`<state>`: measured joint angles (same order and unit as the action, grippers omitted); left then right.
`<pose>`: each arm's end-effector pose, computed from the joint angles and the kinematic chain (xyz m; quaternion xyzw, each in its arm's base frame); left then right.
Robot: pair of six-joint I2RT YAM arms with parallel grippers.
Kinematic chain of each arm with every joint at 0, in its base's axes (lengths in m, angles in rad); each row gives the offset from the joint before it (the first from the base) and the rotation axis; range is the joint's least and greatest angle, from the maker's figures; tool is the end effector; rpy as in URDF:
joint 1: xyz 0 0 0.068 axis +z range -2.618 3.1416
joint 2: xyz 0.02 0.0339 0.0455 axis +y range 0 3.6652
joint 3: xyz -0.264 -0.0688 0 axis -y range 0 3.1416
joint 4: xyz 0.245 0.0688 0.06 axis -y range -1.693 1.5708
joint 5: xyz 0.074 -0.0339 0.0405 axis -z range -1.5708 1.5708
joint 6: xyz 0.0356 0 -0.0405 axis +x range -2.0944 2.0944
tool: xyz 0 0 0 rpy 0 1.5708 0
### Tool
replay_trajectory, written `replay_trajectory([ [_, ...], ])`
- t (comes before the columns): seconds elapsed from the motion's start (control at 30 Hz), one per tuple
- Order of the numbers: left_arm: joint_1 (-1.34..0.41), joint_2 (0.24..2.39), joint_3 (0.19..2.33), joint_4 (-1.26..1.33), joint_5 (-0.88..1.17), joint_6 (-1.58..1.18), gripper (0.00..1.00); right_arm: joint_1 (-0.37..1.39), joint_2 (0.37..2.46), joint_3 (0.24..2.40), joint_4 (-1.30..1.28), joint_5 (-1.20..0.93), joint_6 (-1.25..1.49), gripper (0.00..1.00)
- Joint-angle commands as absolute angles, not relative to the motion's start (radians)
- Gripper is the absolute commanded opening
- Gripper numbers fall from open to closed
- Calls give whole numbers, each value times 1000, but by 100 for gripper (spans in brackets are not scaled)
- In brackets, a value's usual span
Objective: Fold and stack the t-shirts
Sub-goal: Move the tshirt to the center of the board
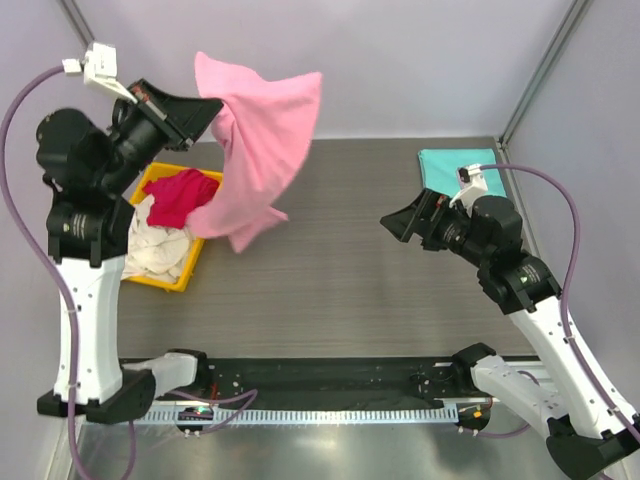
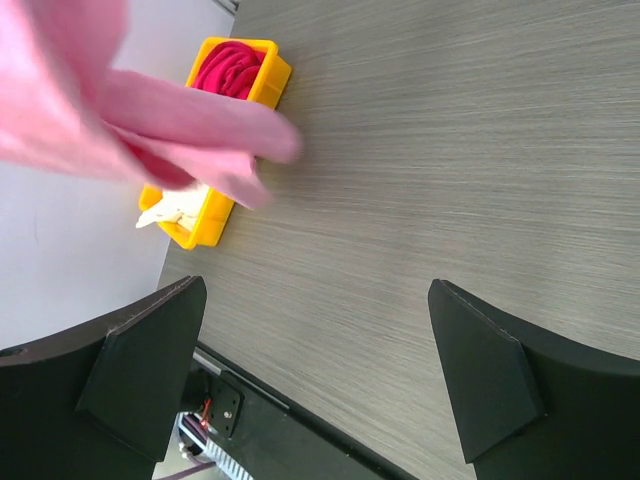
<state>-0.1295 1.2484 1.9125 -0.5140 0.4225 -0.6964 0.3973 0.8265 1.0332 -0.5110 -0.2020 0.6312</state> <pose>0.1940 -0.0400 0.5781 -0.0257 0.6566 -0.4227 0.6241 0.1563 0.0733 0.3841 0.0343 0.8035 0.3604 0.4726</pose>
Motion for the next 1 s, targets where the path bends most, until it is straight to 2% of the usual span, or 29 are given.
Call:
replay_trajectory([
  [0.0, -141, 1203, 1711, -350, 557, -839, 0, 400, 815, 1083, -518, -155, 638, 100],
  [0.23, -326, 1091, 1087, -273, 520, -877, 1, 400, 825, 1002, -587, -35, 666, 98],
  [0.33, -380, 1088, 948, -284, 486, -853, 17, 400, 857, 941, -591, -25, 698, 95],
  [0.37, -385, 1085, 907, -357, 404, -839, 22, 399, 868, 927, -589, -28, 704, 94],
  [0.4, -388, 1083, 899, -401, 350, -803, 34, 400, 900, 914, -589, -29, 707, 89],
  [0.5, -411, 1078, 907, -531, 179, -744, 51, 400, 984, 879, -588, -23, 726, 81],
  [0.63, -458, 1106, 908, -561, 160, -704, 59, 400, 1087, 839, -540, -25, 767, 75],
  [0.8, -543, 1205, 877, -502, 195, -741, 59, 400, 1167, 790, -482, 38, 799, 58],
  [0.97, -696, 1299, 911, -497, 83, -749, 60, 400, 1242, 752, -431, 57, 758, 57],
])
